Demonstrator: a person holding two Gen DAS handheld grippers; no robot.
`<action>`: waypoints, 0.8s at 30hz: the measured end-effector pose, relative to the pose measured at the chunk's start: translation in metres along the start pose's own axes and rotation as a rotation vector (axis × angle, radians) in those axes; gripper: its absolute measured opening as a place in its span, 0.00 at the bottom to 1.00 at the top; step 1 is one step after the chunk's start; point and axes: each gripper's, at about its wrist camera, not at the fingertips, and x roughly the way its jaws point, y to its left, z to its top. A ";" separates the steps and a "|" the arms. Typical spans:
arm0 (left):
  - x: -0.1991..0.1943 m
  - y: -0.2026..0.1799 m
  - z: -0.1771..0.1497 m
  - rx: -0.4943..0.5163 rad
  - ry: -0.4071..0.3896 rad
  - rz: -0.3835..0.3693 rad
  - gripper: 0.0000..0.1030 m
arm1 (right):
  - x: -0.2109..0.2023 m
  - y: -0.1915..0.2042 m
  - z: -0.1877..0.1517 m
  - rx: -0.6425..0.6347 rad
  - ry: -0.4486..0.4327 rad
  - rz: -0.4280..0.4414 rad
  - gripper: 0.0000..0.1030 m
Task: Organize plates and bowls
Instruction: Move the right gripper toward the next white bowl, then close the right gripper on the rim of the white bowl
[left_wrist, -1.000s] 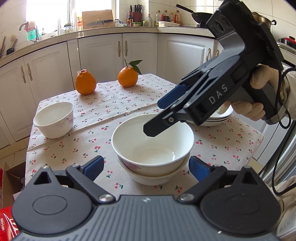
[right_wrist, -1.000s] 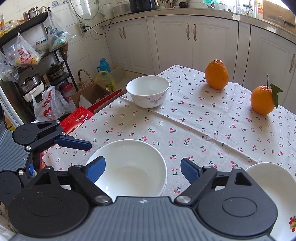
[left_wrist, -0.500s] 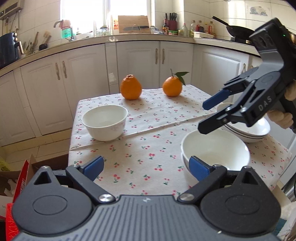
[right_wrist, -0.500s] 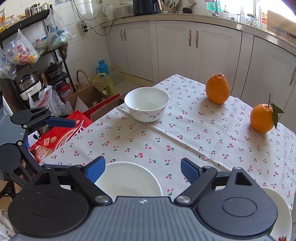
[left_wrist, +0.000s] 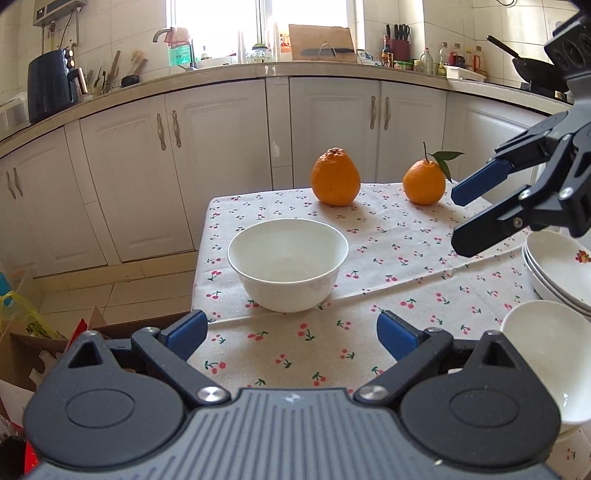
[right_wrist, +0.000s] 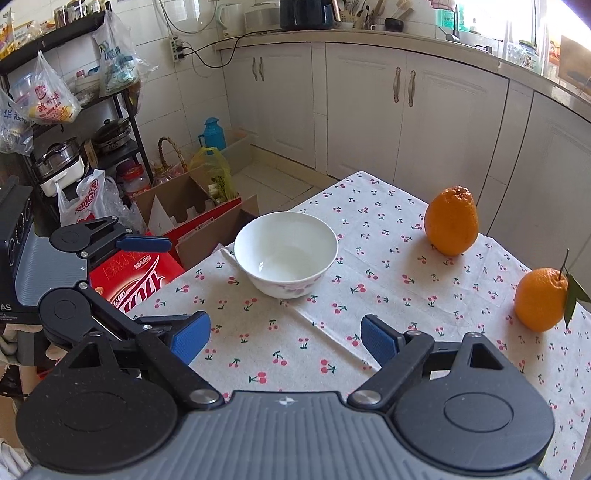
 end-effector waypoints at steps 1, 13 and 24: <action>0.004 0.001 0.001 0.002 0.001 0.000 0.95 | 0.005 -0.003 0.004 -0.003 0.008 0.005 0.89; 0.050 0.007 0.012 0.027 0.008 0.003 0.95 | 0.071 -0.029 0.051 -0.030 0.092 0.071 0.89; 0.076 0.010 0.014 0.034 0.010 -0.026 0.94 | 0.125 -0.043 0.070 -0.025 0.150 0.107 0.80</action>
